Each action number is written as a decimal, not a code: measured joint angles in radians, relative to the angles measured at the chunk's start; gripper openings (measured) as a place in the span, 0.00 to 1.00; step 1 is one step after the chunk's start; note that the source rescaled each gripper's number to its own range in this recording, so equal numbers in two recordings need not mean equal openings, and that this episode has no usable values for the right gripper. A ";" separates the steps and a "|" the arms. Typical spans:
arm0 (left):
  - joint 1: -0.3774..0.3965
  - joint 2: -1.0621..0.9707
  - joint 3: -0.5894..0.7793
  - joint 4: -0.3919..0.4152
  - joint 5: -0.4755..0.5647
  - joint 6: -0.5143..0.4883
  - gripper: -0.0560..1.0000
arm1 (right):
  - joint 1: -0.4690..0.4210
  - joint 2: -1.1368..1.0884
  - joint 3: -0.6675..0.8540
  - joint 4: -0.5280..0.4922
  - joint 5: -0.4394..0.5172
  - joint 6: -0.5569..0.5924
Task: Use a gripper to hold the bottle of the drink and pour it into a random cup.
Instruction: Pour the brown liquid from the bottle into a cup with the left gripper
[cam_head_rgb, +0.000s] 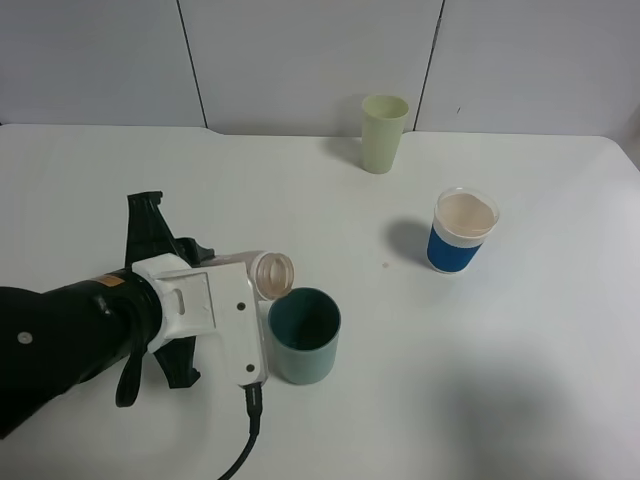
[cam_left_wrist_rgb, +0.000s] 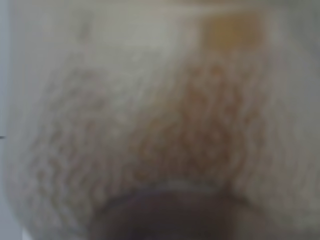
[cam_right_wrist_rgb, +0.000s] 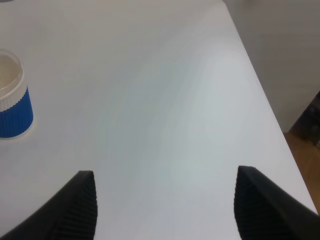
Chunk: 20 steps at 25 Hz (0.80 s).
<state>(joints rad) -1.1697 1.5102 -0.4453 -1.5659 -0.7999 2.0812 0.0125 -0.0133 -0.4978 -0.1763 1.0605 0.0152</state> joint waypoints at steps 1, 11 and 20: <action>-0.004 0.004 -0.001 -0.004 -0.006 0.000 0.09 | 0.000 0.000 0.000 0.000 0.000 0.000; -0.005 0.070 -0.063 -0.036 -0.047 0.000 0.09 | 0.000 0.000 0.000 0.000 0.000 0.000; -0.055 0.087 -0.063 -0.020 -0.116 0.001 0.09 | 0.000 0.000 0.000 0.000 0.000 0.000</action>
<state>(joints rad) -1.2246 1.5974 -0.5079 -1.5859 -0.9156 2.0819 0.0125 -0.0133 -0.4978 -0.1763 1.0605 0.0152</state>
